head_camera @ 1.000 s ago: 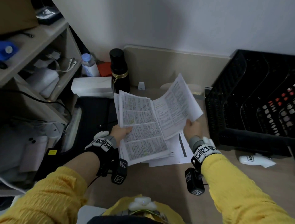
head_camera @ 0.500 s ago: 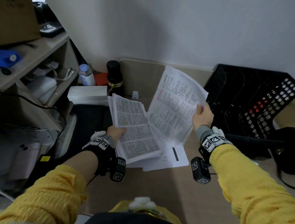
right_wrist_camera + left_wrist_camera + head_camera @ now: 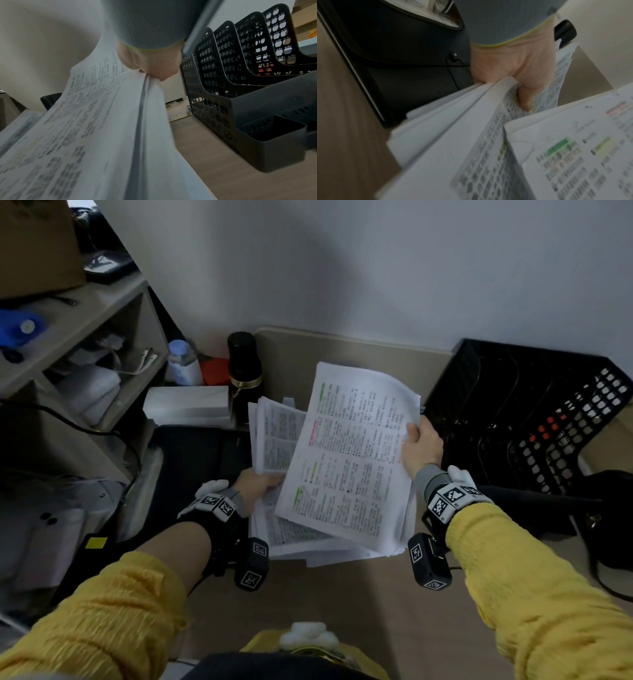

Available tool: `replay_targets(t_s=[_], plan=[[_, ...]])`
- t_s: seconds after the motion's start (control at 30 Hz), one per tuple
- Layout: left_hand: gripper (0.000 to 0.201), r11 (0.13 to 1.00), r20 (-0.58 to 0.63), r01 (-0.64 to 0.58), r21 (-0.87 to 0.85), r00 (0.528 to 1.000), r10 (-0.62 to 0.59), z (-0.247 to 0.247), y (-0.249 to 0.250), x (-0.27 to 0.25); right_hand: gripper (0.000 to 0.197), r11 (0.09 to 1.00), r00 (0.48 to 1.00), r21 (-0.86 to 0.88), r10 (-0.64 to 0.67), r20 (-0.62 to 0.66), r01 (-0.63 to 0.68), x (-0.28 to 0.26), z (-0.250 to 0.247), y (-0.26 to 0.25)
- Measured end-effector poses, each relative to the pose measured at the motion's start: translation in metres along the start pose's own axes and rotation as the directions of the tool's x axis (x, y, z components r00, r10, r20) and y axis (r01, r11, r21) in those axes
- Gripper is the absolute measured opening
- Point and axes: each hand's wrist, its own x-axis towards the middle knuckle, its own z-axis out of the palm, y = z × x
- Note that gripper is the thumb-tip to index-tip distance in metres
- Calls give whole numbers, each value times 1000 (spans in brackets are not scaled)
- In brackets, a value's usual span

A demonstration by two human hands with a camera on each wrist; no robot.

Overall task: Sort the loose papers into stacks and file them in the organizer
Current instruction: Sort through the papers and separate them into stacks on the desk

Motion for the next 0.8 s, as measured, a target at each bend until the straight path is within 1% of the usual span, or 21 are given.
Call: replay_targets(t_s=[0.1,0.2,0.27,0.37,0.47,0.53,0.63,0.67,0.73,0.77,0.8], plan=[[43,1000,83,19,14,996,-20,0,-1,-1,28,999,991,20,33,126,-36,-1,7,3],[37,998,159,24,51,987,-32,4,-2,-3,25,998,974,12,53,221,-57,-4,16,13],[36,996,183,32,83,982,-46,7,-5,-2,26,992,954,27,107,279,-119,-8,24,19],[40,991,176,56,121,981,-77,10,-12,1,37,956,896,37,257,363,-290,-14,38,32],[40,984,145,91,150,983,-113,11,-19,3,42,915,838,15,364,406,-404,-16,54,54],[41,977,130,122,173,981,-145,11,-24,6,43,897,815,17,393,426,-442,-16,64,68],[42,967,106,163,196,977,-186,10,-32,9,42,886,789,21,401,467,-463,-25,71,69],[42,960,100,184,209,973,-209,10,-33,8,43,878,774,16,413,480,-479,-27,72,69],[45,953,100,223,206,964,-248,10,-34,9,49,851,725,-22,460,513,-525,-30,77,70],[48,954,105,230,194,962,-254,9,-36,12,52,844,709,-41,475,521,-535,-30,79,72],[58,954,102,233,187,961,-255,9,-36,11,55,844,706,-46,476,524,-535,-31,80,74]])
